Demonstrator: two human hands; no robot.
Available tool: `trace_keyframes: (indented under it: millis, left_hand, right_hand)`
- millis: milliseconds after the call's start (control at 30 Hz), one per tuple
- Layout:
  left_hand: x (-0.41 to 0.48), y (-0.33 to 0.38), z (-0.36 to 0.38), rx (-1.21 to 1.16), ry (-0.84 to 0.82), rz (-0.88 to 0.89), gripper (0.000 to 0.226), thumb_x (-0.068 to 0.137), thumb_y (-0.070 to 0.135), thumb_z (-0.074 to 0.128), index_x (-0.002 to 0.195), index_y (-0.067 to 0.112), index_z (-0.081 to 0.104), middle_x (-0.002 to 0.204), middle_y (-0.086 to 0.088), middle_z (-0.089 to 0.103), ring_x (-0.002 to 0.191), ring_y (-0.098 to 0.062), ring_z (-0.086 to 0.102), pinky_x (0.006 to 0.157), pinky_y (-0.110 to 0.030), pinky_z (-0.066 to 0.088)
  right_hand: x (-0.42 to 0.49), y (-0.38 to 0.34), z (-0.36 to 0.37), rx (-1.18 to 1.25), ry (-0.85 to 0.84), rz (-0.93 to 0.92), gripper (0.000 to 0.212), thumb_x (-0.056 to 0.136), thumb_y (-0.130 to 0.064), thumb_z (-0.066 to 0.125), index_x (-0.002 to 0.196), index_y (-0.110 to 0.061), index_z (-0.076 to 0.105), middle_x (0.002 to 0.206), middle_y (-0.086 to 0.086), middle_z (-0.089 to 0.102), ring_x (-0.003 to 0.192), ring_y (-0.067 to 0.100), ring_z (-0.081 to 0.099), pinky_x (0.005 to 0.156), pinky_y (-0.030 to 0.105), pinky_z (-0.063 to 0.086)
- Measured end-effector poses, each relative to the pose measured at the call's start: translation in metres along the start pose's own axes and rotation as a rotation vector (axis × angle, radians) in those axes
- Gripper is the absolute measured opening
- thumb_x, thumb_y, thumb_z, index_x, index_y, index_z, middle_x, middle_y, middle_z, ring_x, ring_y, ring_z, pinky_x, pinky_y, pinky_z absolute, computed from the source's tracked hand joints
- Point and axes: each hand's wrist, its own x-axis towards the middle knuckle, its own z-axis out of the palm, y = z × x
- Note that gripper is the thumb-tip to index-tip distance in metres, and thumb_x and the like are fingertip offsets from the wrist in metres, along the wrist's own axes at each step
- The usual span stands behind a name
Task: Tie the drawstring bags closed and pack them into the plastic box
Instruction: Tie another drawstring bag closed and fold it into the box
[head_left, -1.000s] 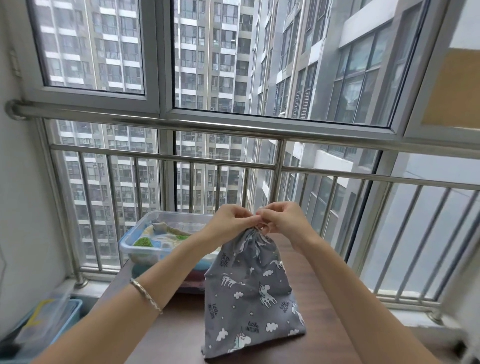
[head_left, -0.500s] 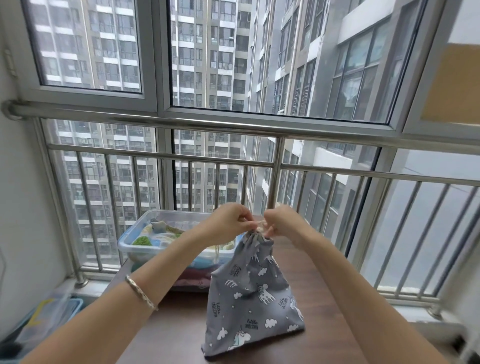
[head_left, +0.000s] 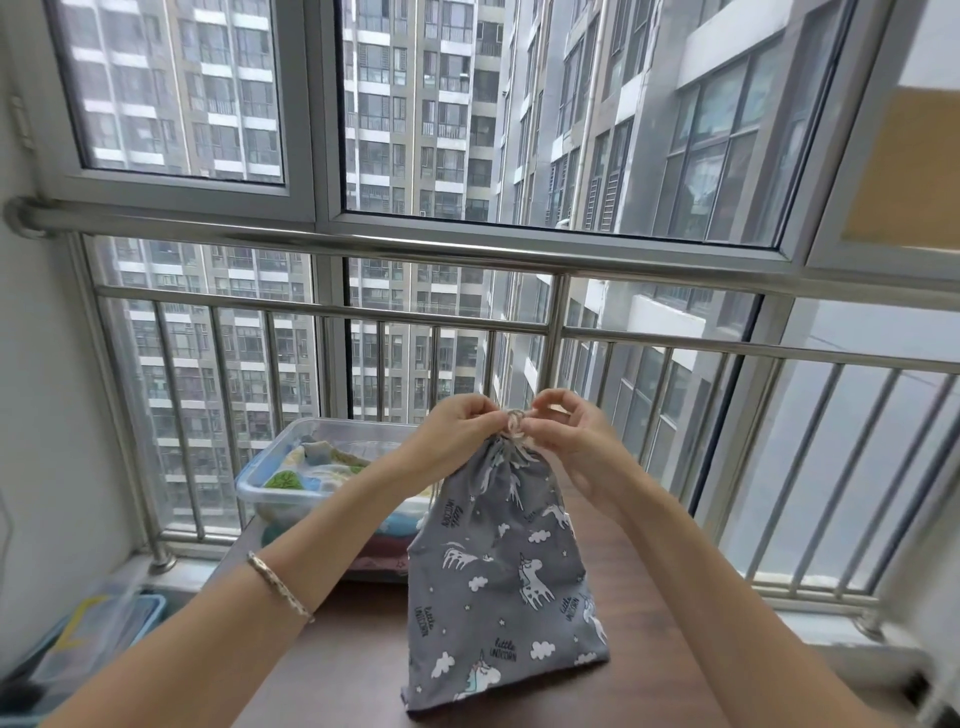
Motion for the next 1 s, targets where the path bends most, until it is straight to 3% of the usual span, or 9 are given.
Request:
trace_keyframes:
  millis: [133, 233, 400, 567, 733, 867, 1000]
  left_hand:
    - [-0.002, -0.003, -0.001, -0.006, 0.011, 0.062, 0.020, 0.091, 0.024, 0.062, 0.103, 0.008, 0.066, 0.083, -0.011, 0.067, 0.072, -0.015, 0.063, 0.063, -0.019, 0.053]
    - [-0.003, -0.004, -0.001, -0.028, 0.016, 0.056, 0.017, 0.092, 0.021, 0.062, 0.099, 0.008, 0.069, 0.090, -0.013, 0.071, 0.077, -0.015, 0.065, 0.070, -0.023, 0.054]
    - [-0.005, 0.001, -0.003, -0.104, -0.083, -0.074, 0.021, 0.094, 0.023, 0.058, 0.099, 0.005, 0.068, 0.083, 0.000, 0.068, 0.069, -0.005, 0.062, 0.063, -0.015, 0.046]
    - [-0.004, 0.005, -0.008, -0.144, -0.104, -0.149, 0.017, 0.094, 0.028, 0.057, 0.092, 0.015, 0.067, 0.076, 0.005, 0.068, 0.066, -0.006, 0.062, 0.063, -0.020, 0.045]
    - [-0.003, 0.006, -0.009, -0.076, -0.103, -0.176, 0.021, 0.092, 0.033, 0.059, 0.095, 0.014, 0.069, 0.073, 0.009, 0.067, 0.065, -0.003, 0.060, 0.063, -0.019, 0.044]
    - [-0.003, 0.005, -0.008, -0.067, -0.122, -0.164, 0.026, 0.089, 0.036, 0.063, 0.095, 0.012, 0.070, 0.057, 0.016, 0.060, 0.050, 0.003, 0.051, 0.055, -0.014, 0.039]
    - [-0.003, 0.002, -0.022, 0.149, -0.103, -0.049, 0.016, 0.091, 0.022, 0.063, 0.095, 0.012, 0.074, 0.077, -0.007, 0.070, 0.056, -0.007, 0.052, 0.059, -0.023, 0.047]
  right_hand:
    - [-0.004, -0.005, 0.004, 0.074, -0.108, 0.033, 0.020, 0.085, 0.010, 0.060, 0.099, -0.003, 0.056, 0.080, 0.007, 0.069, 0.072, 0.014, 0.064, 0.071, 0.022, 0.051]
    - [-0.003, -0.003, 0.005, 0.054, -0.084, 0.018, 0.020, 0.086, 0.012, 0.059, 0.095, -0.004, 0.054, 0.076, 0.006, 0.069, 0.070, 0.016, 0.063, 0.071, 0.024, 0.051]
    - [0.000, 0.004, 0.007, -0.364, 0.030, -0.179, 0.005, 0.085, 0.000, 0.068, 0.088, -0.002, 0.065, 0.077, 0.006, 0.069, 0.071, 0.014, 0.063, 0.072, 0.027, 0.052]
    - [-0.002, 0.001, 0.010, -0.439, 0.062, -0.237, 0.016, 0.084, -0.017, 0.074, 0.093, -0.003, 0.072, 0.081, 0.005, 0.074, 0.071, 0.009, 0.069, 0.067, 0.018, 0.052]
    - [-0.001, 0.000, 0.009, -0.487, 0.039, -0.232, 0.029, 0.080, -0.033, 0.075, 0.093, -0.007, 0.073, 0.083, 0.006, 0.074, 0.076, 0.015, 0.070, 0.072, 0.025, 0.056]
    - [0.002, 0.006, 0.006, -0.557, 0.057, -0.286, 0.016, 0.092, -0.023, 0.065, 0.089, -0.008, 0.071, 0.079, 0.009, 0.070, 0.072, 0.018, 0.065, 0.076, 0.041, 0.054]
    - [0.004, 0.013, -0.020, -0.475, 0.117, -0.189, 0.018, 0.096, -0.021, 0.058, 0.092, -0.006, 0.067, 0.088, 0.008, 0.071, 0.086, 0.019, 0.070, 0.090, 0.048, 0.054]
